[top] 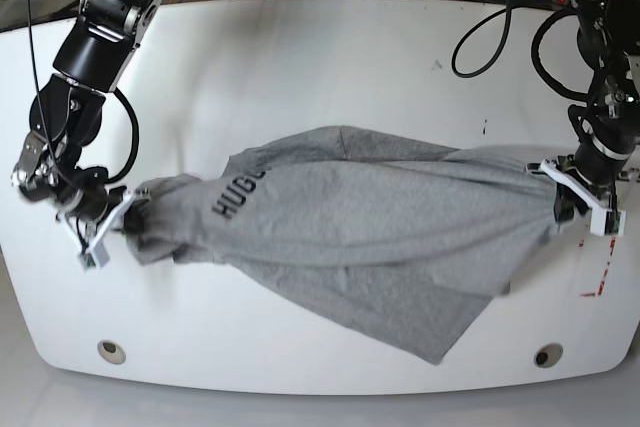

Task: Fold the T-shirt properly
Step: 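Pull the hem corner with the left gripper to straighten the shirt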

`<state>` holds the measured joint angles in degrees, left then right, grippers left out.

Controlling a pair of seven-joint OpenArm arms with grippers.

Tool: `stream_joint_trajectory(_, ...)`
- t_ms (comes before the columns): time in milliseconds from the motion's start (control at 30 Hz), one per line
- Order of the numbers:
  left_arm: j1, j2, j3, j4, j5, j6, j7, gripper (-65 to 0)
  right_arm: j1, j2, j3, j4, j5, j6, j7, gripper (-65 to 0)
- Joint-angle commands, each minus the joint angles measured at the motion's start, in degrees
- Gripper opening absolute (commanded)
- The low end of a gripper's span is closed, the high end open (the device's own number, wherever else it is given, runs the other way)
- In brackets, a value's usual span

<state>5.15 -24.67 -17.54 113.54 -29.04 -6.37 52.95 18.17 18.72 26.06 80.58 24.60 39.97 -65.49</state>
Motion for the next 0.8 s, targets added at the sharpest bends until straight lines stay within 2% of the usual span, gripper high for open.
stream_joint_trajectory(0, 3.16, 1.41, -2.55, 0.97, -0.11, 0.09, -1.83, -65.0, -2.31, 0.58, 1.06, 0.79, 3.58, 0.03, 1.89, -65.0)
stream_joint_trajectory(167, 12.48, 4.93, -6.24, 0.79, -0.11, 0.0, -2.71, -65.0, -11.19, -2.5, 4.13, 0.96, 5.33, 0.03, 2.77, -65.0)
stream_joint_trajectory(267, 18.46, 6.25, -8.53, 0.71, -0.11, -2.11, -6.49, -65.0, -15.49, -2.94, 4.75, 1.23, 5.51, 0.03, 3.21, -65.0)
stream_joint_trajectory(433, 26.28, 6.34, -11.16, 0.71, -0.11, -4.84, -10.79, -65.0, -19.62, -3.12, 4.92, 2.9, 5.77, 0.03, 3.38, -65.0)
stream_joint_trajectory(700, 32.96, 6.34, -15.56, 0.62, -0.02, -9.76, -12.73, -65.0, -23.05, -3.2, 5.01, 8.0, 12.28, 0.03, 3.03, -65.0)
stream_joint_trajectory(767, 33.23, 5.98, -14.24, 0.62, 0.07, -10.2, -12.55, -60.0, -23.23, -3.64, 4.92, 8.52, 12.81, 0.03, 3.03, -65.0)
